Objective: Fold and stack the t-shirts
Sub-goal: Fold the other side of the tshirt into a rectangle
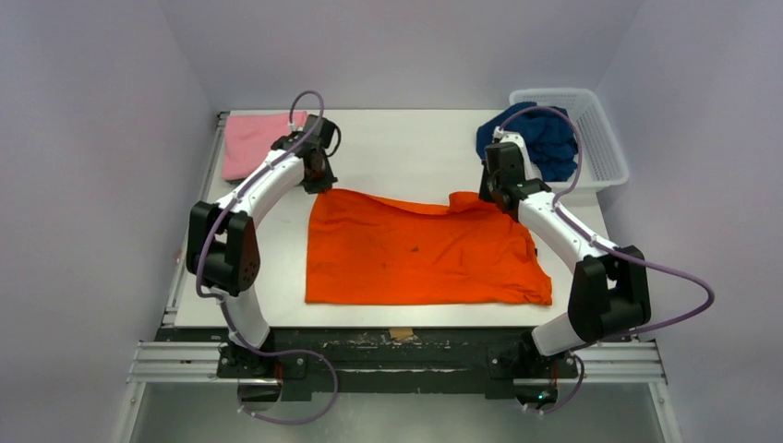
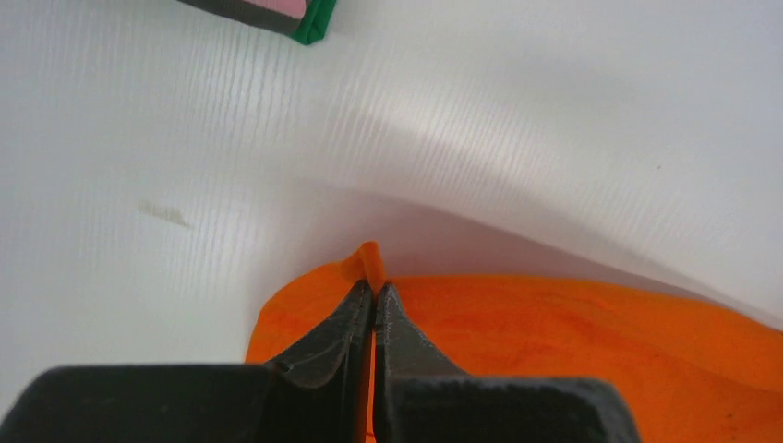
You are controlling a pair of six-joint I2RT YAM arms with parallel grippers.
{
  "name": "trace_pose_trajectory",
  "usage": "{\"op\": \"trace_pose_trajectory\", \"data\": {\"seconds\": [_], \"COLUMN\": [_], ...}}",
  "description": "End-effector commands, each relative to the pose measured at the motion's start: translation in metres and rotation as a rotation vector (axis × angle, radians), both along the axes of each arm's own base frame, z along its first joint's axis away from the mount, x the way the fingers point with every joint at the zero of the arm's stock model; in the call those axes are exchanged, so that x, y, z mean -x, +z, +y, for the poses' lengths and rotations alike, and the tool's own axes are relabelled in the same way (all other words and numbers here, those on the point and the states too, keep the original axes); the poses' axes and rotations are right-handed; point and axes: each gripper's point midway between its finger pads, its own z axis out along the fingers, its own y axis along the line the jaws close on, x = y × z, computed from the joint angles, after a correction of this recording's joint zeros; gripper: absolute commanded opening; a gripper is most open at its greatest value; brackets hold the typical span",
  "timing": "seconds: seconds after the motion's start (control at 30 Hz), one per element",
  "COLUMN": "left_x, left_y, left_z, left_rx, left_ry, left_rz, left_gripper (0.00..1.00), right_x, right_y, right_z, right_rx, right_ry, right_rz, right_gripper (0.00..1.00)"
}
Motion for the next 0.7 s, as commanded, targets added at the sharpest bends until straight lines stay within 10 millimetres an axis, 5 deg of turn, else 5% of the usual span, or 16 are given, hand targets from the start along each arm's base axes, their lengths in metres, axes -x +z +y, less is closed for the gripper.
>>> {"op": "trace_pose_trajectory", "data": {"seconds": [0.0,0.17,0.67], "left_x": [-0.009,0.014,0.090], "left_y": [0.005,-0.011,-0.028], "left_z": [0.008,0.002,-0.002], "left_rx": [-0.056,-0.001,0.004], "left_ry": [-0.009,-0.020,-0.055], "left_rz": [-0.011,0.000,-0.015], "left_gripper": [0.00,0.00,0.00], "right_x": [-0.009,0.013,0.122], "right_y": [0.023,0.022,-0.017], "right_z": [-0.006,-0.011,-0.043], "right_rx": [0.020,0.011,-0.005], "right_ry": [-0.022,-0.041,-0.160], "right_rz": [-0.064,-0.038,0.139], "right_gripper": [0.00,0.00,0.00]}}
